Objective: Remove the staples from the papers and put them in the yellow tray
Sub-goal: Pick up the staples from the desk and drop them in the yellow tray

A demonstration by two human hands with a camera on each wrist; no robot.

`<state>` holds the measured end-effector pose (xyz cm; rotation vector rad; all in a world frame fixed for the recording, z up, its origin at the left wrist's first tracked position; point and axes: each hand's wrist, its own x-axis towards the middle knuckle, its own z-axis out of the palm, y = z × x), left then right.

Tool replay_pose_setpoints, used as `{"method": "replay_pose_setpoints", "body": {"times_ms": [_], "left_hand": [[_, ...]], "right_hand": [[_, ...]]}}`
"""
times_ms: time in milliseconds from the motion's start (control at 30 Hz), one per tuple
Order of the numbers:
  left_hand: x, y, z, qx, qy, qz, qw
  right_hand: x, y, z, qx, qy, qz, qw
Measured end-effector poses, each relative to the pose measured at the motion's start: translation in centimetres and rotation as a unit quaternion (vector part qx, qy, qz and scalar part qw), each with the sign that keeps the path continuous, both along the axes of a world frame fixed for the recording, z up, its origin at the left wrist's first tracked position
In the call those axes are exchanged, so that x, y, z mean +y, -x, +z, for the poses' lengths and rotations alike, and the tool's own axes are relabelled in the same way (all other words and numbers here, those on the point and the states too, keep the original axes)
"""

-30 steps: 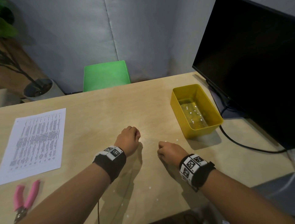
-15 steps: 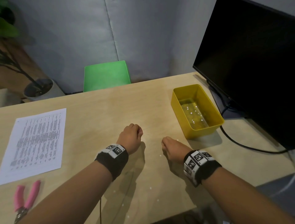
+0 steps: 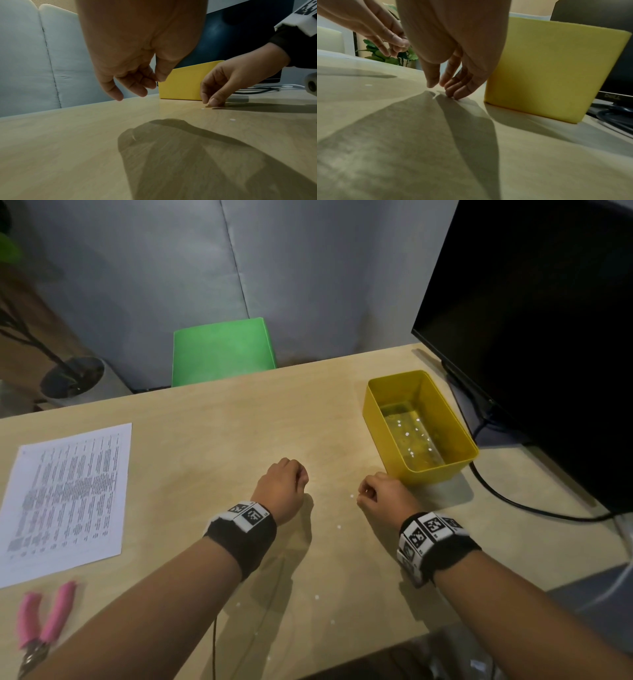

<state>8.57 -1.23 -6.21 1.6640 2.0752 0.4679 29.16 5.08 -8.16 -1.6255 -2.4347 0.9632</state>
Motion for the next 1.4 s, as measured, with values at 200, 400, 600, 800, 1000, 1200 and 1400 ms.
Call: {"method": "replay_pose_setpoints", "body": {"times_ms": [200,400,600,800,1000,1200,1400], "left_hand": [[0.2,-0.3,-0.1,-0.003,0.007,-0.002,1.000],[0.1,0.1,-0.5,-0.004,0.017,0.006,1.000],[0.0,0.3,-1.0,-0.008,0.021,0.012,1.000],[-0.4,0.3,-1.4,-0.005,0.020,0.013,1.000],[-0.5,0.2,-1.1,-0.021,0.013,0.016,1.000],[0.9,-0.9,0.9,-0.050,-0.032,0.001,0.998],[4.5,-4.3,5.7,-0.108,-0.094,-0.030,0.989]], "right_hand": [[0.6,1.5,0.2,-0.050,-0.012,0.034,0.998],[0.6,2.4,0.0,-0.088,-0.032,0.064,0.994],[-0.5,2.6,-1.0,-0.112,-0.077,0.093,0.986],[-1.2,2.8,-0.7,-0.146,-0.052,0.100,0.983],[0.0,1.9,0.7,-0.020,0.045,0.001,0.999],[0.6,1.5,4.2,0.074,0.006,-0.006,0.997],[2.6,0.3,8.9,0.110,-0.068,-0.047,0.990]]}}
